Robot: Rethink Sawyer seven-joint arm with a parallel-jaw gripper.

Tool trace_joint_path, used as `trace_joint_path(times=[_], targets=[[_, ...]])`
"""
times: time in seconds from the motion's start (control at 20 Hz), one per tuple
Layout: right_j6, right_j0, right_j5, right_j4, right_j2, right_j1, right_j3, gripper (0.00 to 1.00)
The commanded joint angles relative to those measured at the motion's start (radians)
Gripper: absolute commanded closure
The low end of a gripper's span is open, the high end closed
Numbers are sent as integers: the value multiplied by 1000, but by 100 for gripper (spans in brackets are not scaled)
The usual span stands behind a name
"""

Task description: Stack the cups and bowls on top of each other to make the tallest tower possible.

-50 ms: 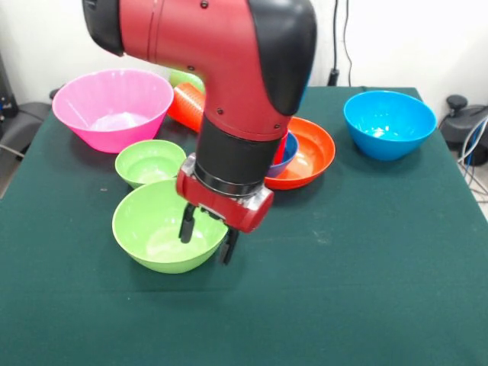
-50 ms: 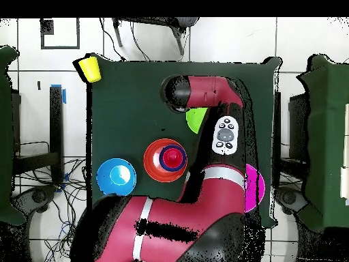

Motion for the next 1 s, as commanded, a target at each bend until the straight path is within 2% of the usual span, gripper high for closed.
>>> trace_joint_path(times=[0.05,0.25,0.5,1.0], targets=[[67,15,24,13,54,29,45,0],[41,14,61,11,47,41,25,0],[5,29,173,-9,11,69,-28,0],[-13,34,191,-19,-1,103,-59,0]])
